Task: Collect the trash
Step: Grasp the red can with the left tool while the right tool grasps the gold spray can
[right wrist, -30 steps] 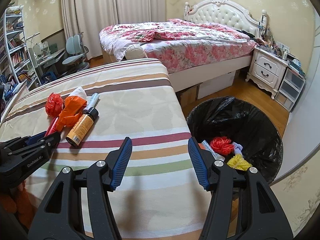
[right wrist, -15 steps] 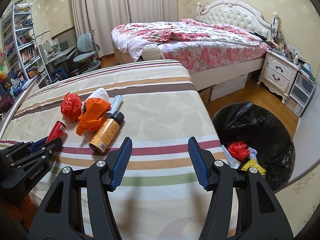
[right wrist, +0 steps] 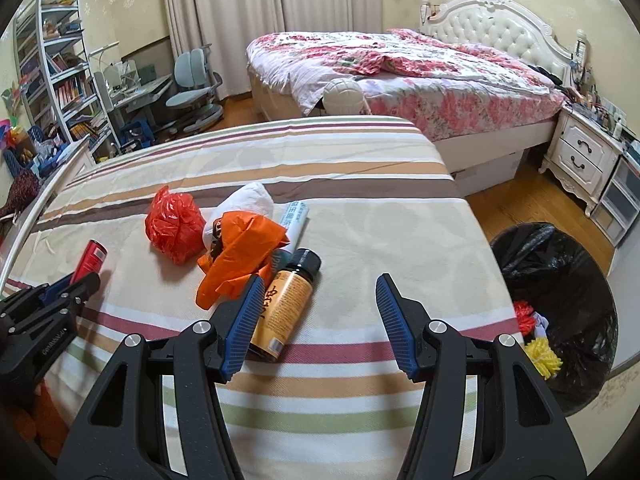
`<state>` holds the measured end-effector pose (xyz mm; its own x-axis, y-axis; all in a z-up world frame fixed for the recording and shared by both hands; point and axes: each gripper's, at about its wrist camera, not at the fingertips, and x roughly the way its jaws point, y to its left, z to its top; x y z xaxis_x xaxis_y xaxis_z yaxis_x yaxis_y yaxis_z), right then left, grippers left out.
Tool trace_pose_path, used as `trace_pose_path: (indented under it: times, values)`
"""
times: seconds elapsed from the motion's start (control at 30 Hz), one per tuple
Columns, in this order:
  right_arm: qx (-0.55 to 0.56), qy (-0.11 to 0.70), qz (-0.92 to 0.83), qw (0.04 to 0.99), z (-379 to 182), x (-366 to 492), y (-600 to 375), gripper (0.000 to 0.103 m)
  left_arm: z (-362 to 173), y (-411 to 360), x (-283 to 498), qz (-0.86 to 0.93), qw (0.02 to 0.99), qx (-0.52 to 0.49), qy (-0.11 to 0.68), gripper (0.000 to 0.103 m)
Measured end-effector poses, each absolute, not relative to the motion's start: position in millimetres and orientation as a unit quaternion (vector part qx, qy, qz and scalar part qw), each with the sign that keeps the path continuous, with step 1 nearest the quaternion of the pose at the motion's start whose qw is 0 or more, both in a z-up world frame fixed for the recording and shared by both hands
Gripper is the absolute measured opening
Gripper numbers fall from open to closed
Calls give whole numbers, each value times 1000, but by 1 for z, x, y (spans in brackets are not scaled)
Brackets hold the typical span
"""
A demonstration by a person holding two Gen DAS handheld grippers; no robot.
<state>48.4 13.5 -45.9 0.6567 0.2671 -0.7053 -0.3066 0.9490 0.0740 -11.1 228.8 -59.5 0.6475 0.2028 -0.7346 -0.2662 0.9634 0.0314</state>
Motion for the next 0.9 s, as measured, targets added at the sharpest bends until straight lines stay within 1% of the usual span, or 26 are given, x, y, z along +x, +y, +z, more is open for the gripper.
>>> trace_pose_path:
  times: [0.17,0.27,0.33,0.47,0.5,0.53,0.6,0.63,0.9]
  values:
    - [-39,397,153,904,-54,51,24,56,-62,237,-10,131,905,-48,402,25]
    - [-42,402,149,903,-57,52,23,54,-64,239,-9,128,904,-54,404,25]
    - [-40,406,148,901,-58,52,22,48,-65,240,-10,126,904,-57,405,25]
    - [-44,409,149,899,-59,54,24,46,-67,243,-8,122,902,-62,409,25]
    - [-46,408,150,899,-59,55,25,44,-67,244,-8,121,902,-64,410,25]
    - [-48,409,151,899,-60,55,26,37,-67,245,-8,121,901,-66,410,25]
    - [-51,414,157,895,-61,57,28,27,-67,246,-9,120,901,-69,411,25]
    - [-51,415,160,894,-62,57,28,24,-67,245,-9,119,901,-69,411,25]
    - [-50,408,154,899,-58,50,19,23,-63,246,-13,113,906,-72,401,25]
